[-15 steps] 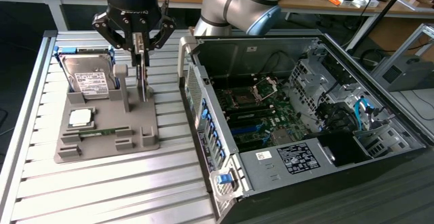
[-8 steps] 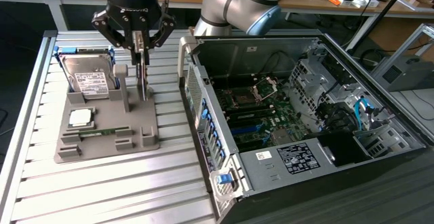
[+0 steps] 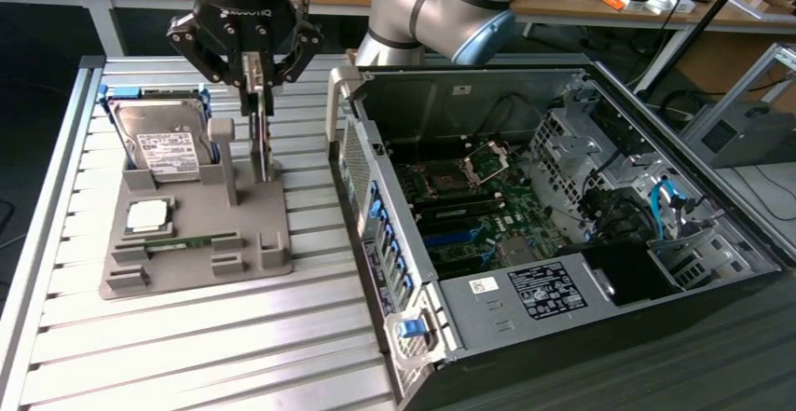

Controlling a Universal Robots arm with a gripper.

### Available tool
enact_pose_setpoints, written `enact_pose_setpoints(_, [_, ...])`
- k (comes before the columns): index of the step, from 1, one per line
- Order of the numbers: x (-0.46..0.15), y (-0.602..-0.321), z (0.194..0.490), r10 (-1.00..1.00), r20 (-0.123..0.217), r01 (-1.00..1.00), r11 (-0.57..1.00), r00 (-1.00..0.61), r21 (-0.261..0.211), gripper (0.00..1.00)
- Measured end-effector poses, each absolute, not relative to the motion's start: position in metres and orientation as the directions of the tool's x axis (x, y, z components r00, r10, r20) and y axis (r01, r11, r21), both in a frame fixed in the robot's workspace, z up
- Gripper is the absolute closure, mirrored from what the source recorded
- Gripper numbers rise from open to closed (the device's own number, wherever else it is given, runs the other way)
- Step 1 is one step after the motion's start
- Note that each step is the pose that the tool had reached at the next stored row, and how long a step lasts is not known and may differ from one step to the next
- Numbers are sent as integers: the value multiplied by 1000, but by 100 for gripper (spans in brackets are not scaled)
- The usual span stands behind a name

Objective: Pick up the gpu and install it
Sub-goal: 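Pick up the gpu and move the gpu toward the slot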

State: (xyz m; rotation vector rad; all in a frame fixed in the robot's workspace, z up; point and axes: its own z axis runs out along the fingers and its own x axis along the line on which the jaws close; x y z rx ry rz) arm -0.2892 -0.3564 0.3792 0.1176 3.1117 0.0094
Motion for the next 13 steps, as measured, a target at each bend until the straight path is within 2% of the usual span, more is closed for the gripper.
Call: enact_pose_setpoints(13, [-289,-356,386,76,-27,75,997,-997,7,73])
